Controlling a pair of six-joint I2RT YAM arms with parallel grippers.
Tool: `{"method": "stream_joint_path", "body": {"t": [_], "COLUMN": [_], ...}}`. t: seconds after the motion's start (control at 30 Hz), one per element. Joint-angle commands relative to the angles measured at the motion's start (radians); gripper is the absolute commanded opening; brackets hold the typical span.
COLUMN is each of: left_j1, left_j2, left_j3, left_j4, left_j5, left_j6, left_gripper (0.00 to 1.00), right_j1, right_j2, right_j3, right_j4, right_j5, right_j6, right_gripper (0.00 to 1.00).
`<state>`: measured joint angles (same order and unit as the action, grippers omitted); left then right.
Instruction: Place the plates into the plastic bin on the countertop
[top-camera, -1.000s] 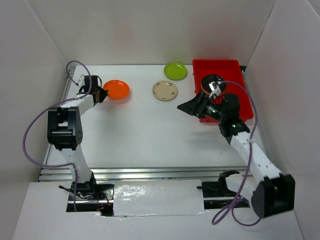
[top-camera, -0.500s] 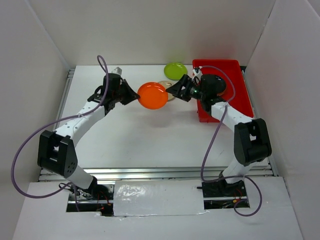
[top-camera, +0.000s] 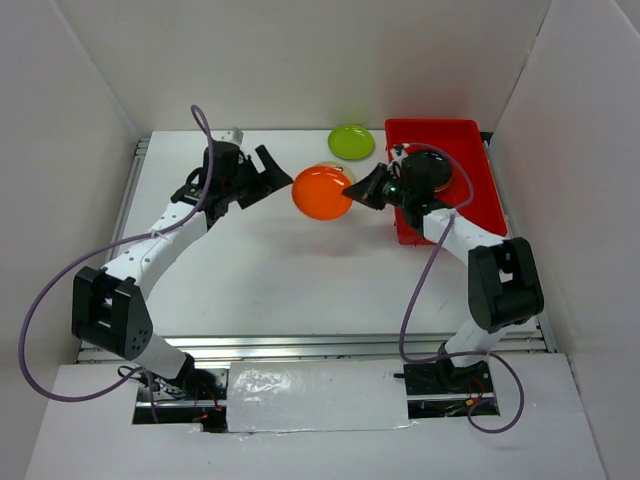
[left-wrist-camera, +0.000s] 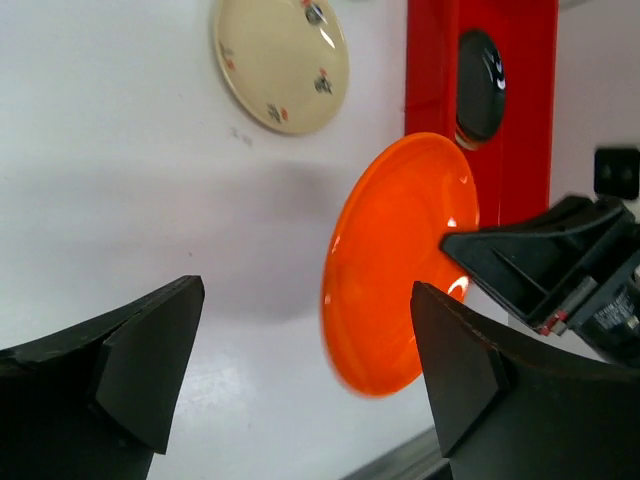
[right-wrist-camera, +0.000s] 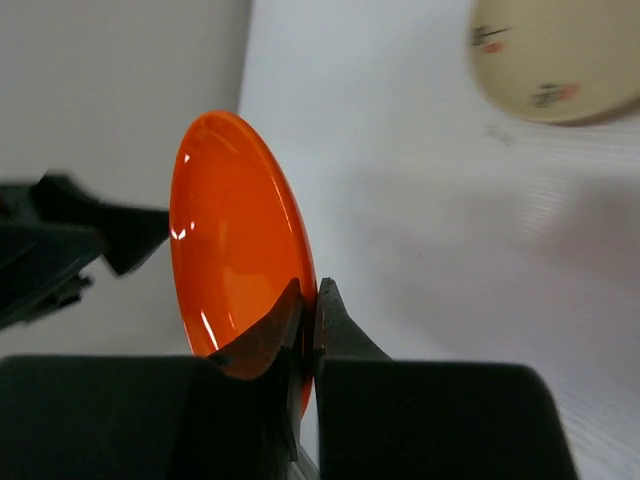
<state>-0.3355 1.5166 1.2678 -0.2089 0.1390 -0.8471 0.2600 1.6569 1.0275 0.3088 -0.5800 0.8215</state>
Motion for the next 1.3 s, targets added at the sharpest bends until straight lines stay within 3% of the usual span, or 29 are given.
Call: {"method": "stream_joint_path", "body": {"t": [0.0, 0.07, 0.17, 0.23, 0.33, 0.37, 0.47, 0.53, 0.63, 0.7, 0.73, 0.8, 0.83, 0.9, 1.07, 1.17, 1.27], "left_j1": [0.004, 0.003, -0.019, -0.034, -0.028, -0.019, 0.009, 0.009, 0.024, 0.036, 0.038, 0.039, 0.039, 0.041, 0.039, 0.036, 0.027], "left_j2": [-0.013, -0.012, 0.028, 0.097, 0.236, 0.287, 0.483, 0.562, 0.596, 0.608, 0.617, 0.631, 0.646, 0.678, 0.738, 0.769, 0.813], "left_j3": [0.036, 0.013, 0.004, 0.033, 0.095, 0.126, 0.356, 0.470, 0.481, 0.476, 0.469, 0.466, 0.459, 0.462, 0.466, 0.482, 0.533], "left_j4": [0.000, 0.023, 0.078, 0.117, 0.268, 0.288, 0.169, 0.074, 0.082, 0.089, 0.097, 0.101, 0.108, 0.105, 0.127, 0.128, 0.117], "left_j5": [-0.133, -0.226, -0.272, -0.271, -0.149, -0.031, 0.065, 0.050, 0.047, 0.053, 0.057, 0.056, 0.053, 0.056, 0.080, 0.074, 0.059], "left_j6": [-0.024, -0.044, -0.046, -0.026, 0.016, 0.005, 0.002, 0.023, 0.028, 0.025, 0.026, 0.037, 0.043, 0.045, 0.030, 0.023, 0.020], "left_gripper": [0.99, 0.99, 0.99, 0.99, 0.99, 0.99, 0.99, 0.99, 0.99, 0.99, 0.99, 0.99, 0.99, 0.99, 0.99, 0.99, 0.99], "right_j1": [-0.112, -0.235, -0.391, -0.447, -0.522, -0.534, -0.565, -0.567, -0.552, -0.547, -0.547, -0.547, -0.545, -0.533, -0.495, -0.469, -0.417], "right_j2": [-0.126, -0.154, -0.137, -0.053, 0.079, 0.108, 0.234, 0.265, 0.294, 0.311, 0.316, 0.311, 0.310, 0.297, 0.232, 0.186, 0.008], "right_j3": [0.032, -0.012, 0.014, 0.081, 0.175, 0.201, 0.293, 0.334, 0.370, 0.387, 0.404, 0.404, 0.408, 0.427, 0.467, 0.526, 0.380], "right_j4": [-0.213, -0.263, -0.336, -0.330, -0.313, -0.313, -0.319, -0.317, -0.330, -0.333, -0.333, -0.314, -0.313, -0.313, -0.369, -0.538, -0.476], "right_j5": [0.360, 0.556, 0.643, 0.605, 0.474, 0.467, 0.416, 0.382, 0.414, 0.424, 0.421, 0.417, 0.422, 0.436, 0.497, 0.540, 0.559], "right_j6": [0.068, 0.172, 0.212, 0.203, 0.183, 0.174, 0.142, 0.136, 0.120, 0.099, 0.091, 0.090, 0.090, 0.082, 0.057, 0.071, 0.070], "right_gripper": [0.00, 0.00, 0.00, 0.00, 0.00, 0.00, 0.00, 0.00, 0.02, 0.14, 0.34, 0.61, 0.78, 1.00, 1.00, 1.00, 1.00]}}
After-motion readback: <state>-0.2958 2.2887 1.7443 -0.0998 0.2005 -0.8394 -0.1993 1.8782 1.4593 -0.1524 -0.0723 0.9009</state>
